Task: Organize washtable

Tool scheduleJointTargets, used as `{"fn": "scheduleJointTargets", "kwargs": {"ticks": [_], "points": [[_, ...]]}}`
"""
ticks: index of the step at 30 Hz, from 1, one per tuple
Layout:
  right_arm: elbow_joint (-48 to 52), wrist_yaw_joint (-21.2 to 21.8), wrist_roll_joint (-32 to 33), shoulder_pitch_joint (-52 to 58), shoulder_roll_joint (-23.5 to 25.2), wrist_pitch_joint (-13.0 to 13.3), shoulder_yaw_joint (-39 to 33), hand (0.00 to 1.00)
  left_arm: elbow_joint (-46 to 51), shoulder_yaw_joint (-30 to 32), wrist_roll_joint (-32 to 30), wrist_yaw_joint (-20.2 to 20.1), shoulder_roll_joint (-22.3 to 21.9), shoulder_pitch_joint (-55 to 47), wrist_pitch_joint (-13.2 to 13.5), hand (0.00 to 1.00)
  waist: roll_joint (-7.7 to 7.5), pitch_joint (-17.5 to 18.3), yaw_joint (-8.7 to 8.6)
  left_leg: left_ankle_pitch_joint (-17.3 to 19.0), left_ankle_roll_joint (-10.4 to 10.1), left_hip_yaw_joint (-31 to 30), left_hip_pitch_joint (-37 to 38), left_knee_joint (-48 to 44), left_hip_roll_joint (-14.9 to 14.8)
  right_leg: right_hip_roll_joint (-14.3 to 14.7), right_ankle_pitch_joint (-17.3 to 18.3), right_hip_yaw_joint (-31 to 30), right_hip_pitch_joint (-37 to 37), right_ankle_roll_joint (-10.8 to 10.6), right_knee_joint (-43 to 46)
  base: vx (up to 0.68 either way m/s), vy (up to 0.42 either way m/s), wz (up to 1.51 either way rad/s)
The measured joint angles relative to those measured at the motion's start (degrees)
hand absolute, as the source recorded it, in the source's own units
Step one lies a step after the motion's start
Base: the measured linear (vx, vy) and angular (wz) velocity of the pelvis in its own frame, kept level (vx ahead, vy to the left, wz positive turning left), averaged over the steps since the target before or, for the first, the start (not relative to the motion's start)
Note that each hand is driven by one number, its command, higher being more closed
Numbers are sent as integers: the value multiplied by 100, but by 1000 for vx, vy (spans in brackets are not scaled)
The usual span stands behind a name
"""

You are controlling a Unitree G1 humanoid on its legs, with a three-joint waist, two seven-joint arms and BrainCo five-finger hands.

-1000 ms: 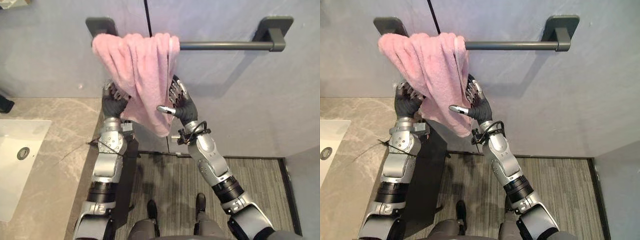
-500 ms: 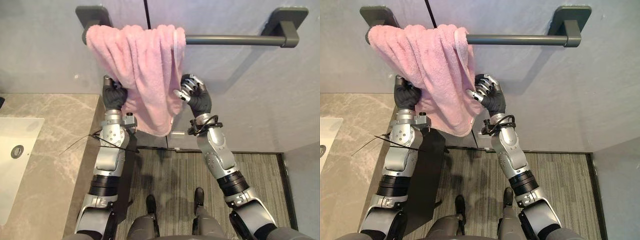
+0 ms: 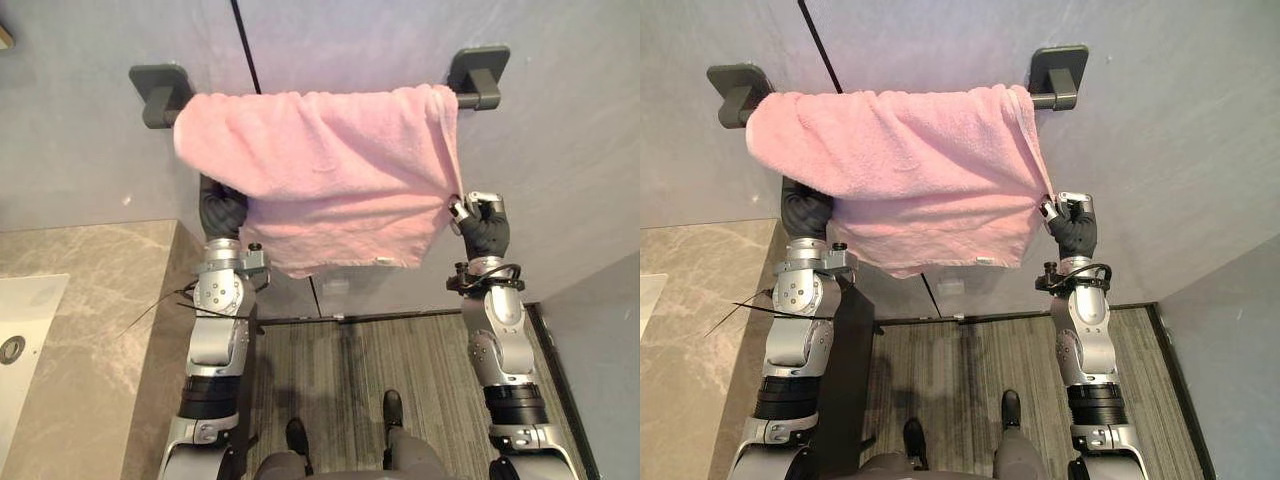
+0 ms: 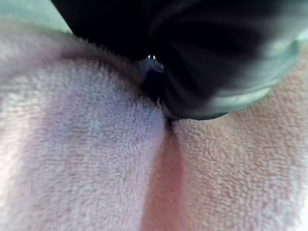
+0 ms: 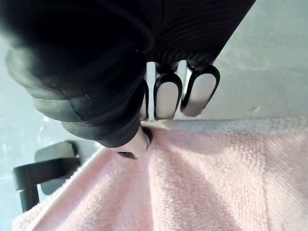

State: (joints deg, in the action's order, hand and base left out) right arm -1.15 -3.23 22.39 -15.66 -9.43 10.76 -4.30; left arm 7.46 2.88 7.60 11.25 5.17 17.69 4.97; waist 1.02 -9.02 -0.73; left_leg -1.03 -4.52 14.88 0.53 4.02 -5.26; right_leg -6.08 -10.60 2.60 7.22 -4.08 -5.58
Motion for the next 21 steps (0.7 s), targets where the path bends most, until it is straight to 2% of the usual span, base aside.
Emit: {"fn": "scheduleJointTargets", "kwargs": {"ticks": [5,9,18,19,20,21], "points": [[16,93,-6,225,30,-3,-21,100,-4,-1,-53,-2,-48,-104,0,100,-48,93,21,0,0,13,7,-1,1,3,-1,-21,1,-2,-1,0,-2,-1],[35,217,-51,699,421,-12,-19,100,-51,15,-208,-8,-99,-415,-4,100,-54,322,8,4,1,78,64,0,5,6,-4,-90,-17,-7,-2,5,-6,-8],[12,258,-234,1186,679,-121,-3,100,-250,120,-388,-36,-416,-821,-15,100,-48,390,13,13,-47,71,241,130,10,3,76,-66,-143,-118,-8,-43,-20,1],[-69,268,-235,1333,687,-121,15,100,-360,168,-388,-130,-553,-1013,-31,100,10,621,-1,-28,-44,72,233,128,6,9,53,-66,-123,-92,-6,56,-32,-6],[-103,268,-236,1360,691,-121,19,0,-360,169,-388,-132,-591,-1020,-31,0,3,651,2,-28,-43,70,234,127,8,8,50,-65,-124,-89,-6,87,-18,-2],[-227,253,-236,1374,730,-122,16,0,-362,180,-385,-130,-605,-1024,-33,0,-24,675,4,-29,-42,66,250,126,10,5,46,-52,-146,-87,-5,42,-11,3]]}}
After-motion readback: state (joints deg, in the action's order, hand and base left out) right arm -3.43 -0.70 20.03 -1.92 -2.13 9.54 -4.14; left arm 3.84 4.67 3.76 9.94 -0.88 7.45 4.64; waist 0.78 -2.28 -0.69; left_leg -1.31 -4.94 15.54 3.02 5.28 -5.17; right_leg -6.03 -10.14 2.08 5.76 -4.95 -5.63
